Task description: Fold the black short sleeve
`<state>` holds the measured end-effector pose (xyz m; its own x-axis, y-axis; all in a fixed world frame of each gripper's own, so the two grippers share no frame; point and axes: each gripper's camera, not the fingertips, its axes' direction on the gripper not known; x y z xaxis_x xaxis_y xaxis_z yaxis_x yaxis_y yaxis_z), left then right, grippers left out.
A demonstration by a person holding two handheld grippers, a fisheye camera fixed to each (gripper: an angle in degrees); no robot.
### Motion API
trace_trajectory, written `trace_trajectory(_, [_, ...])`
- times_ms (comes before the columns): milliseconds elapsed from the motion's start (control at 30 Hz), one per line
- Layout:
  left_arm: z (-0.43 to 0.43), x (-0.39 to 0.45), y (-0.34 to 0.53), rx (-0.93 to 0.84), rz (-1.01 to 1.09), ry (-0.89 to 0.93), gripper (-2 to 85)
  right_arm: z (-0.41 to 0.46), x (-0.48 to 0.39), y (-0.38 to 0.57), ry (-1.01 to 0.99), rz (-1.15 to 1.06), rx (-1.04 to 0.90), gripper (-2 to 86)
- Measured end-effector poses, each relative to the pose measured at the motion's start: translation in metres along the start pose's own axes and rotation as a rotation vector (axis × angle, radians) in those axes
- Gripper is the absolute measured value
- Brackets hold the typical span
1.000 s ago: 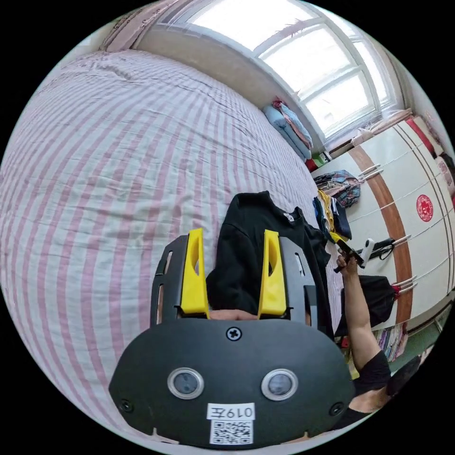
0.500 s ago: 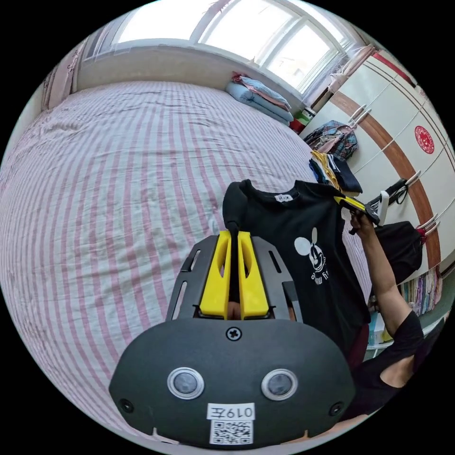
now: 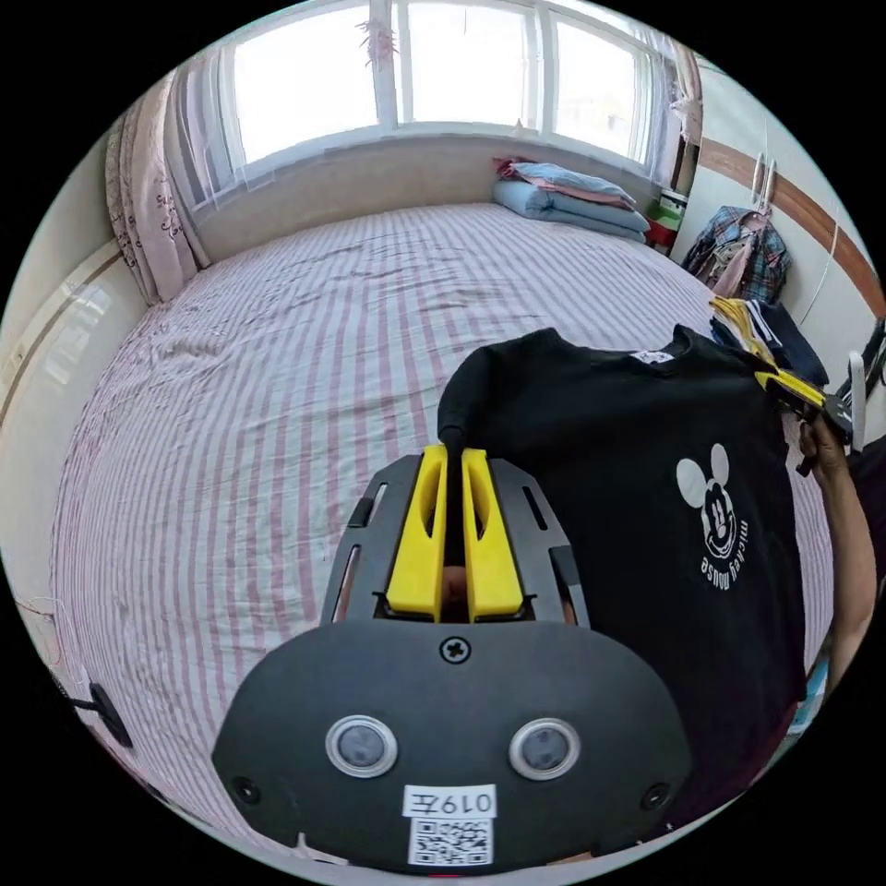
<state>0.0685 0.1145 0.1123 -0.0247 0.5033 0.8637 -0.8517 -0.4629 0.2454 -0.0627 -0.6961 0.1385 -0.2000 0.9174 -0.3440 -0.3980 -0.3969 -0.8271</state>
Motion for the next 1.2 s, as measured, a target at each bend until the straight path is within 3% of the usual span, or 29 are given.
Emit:
trace_trajectory(133, [-0.011,-0.027,0.025,0.002,-0.111,0.019,2.6,0.017,0.007,0.035,0.005,0.026,-0.052,10.5])
trace_trajectory(267, [-0.094,-0.105,0.085,0.207,-0.27,0.293,2.3,-0.037,0.045,0.085,-0.083,0.015,0.011,11.1])
trace_trajectory(367, [-0.157,-0.111,0.151,0.28,-0.189,0.452,1.5,-0.108,0.063,0.15,-0.227,0.003,0.094,9.7])
trace_trajectory(467, [-0.22,-0.073,0.249,0.349,-0.031,0.489,1.2,-0.18,0.062,0.239,-0.389,0.006,0.211,7.8])
trace_trajectory(667, [-0.298,0.033,0.447,0.388,0.093,0.408,0.9,-0.282,0.023,0.417,-0.556,0.077,0.474,0.1])
trace_trajectory(767, [-0.323,0.089,0.512,0.375,0.138,0.262,0.8,-0.302,-0.005,0.479,-0.462,0.152,0.536,-0.7])
trace_trajectory(833, [-0.337,0.122,0.539,0.364,0.175,0.153,0.9,-0.307,-0.021,0.505,-0.382,0.206,0.531,-0.8])
trace_trajectory(900, [-0.35,0.162,0.566,0.357,0.236,-0.071,1.2,-0.309,-0.035,0.523,-0.37,0.192,0.51,-0.8])
trace_trajectory(1200, [-0.313,0.202,0.566,0.092,0.295,0.011,6.4,-0.306,-0.045,0.553,-0.303,0.155,0.261,0.5])
